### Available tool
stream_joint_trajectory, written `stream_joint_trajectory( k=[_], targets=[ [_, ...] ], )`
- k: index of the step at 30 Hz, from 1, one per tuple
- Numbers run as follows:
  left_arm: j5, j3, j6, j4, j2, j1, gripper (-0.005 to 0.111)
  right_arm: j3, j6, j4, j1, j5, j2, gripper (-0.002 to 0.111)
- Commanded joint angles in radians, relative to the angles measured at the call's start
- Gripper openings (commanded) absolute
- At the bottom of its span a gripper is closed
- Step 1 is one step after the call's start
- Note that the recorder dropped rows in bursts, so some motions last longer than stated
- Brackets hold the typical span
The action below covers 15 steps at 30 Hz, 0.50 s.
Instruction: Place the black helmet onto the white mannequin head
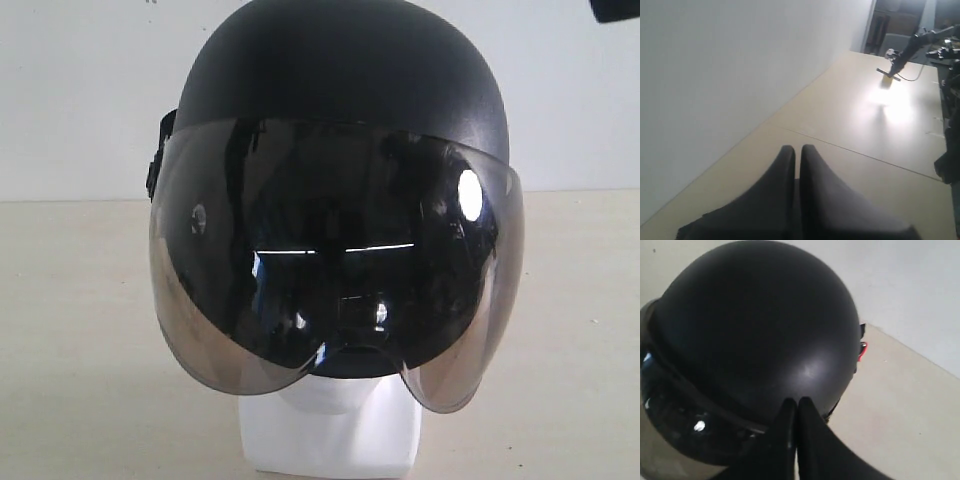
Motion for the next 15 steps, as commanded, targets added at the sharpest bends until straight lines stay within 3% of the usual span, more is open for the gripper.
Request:
stream_joint_trajectory(
  k=[1,9,15],
  targets=[
    [0.016,-0.067,-0.038,0.012,0.080,-0.075,0.004,-0.006,-0.133,0.124,0.000,0.036,0.000,0.000],
    [0.066,-0.093,-0.068,0.019,0.172,-0.120,0.004,-0.006,-0.419,0.290,0.000,0.011,0.025,0.000],
    [0.064,-0.093,-0.125,0.152,0.185,-0.121,0.004,-0.006,-0.560,0.379,0.000,-0.007,0.082,0.000]
  ],
)
